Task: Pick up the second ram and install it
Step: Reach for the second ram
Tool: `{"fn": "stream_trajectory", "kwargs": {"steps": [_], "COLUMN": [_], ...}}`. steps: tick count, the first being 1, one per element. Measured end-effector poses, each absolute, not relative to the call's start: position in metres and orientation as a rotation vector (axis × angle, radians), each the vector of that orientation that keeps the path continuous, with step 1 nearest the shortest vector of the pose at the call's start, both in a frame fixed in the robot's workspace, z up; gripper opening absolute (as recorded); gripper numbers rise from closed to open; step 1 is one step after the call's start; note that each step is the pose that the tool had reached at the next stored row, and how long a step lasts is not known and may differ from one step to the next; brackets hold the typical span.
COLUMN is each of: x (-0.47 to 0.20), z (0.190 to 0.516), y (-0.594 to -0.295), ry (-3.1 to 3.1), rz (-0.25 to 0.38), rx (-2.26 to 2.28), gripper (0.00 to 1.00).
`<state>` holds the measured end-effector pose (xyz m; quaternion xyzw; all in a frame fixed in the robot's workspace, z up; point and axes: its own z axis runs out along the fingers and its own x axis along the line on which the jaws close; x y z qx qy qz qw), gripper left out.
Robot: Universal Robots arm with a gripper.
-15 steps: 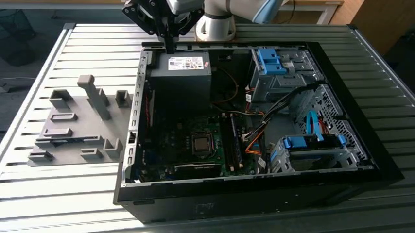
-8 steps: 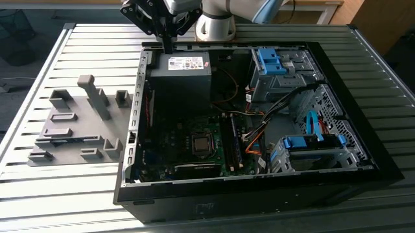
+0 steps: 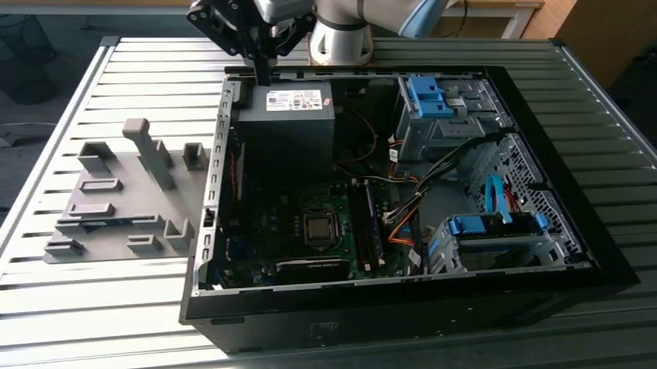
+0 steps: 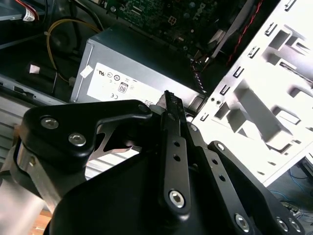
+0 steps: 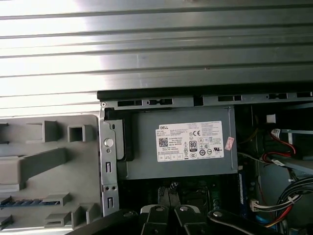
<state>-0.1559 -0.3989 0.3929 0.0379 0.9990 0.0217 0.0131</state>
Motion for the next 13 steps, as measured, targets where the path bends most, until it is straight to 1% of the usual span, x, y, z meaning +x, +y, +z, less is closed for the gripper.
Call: {"fn": "stream_trajectory", "kwargs": {"steps": [13], "x": [-0.1634], "z": [0.3928], "y": [-0.3990], "ry": [3.112], "rz": [0.068], "rx": [0.118], "gripper": [0.11]}}
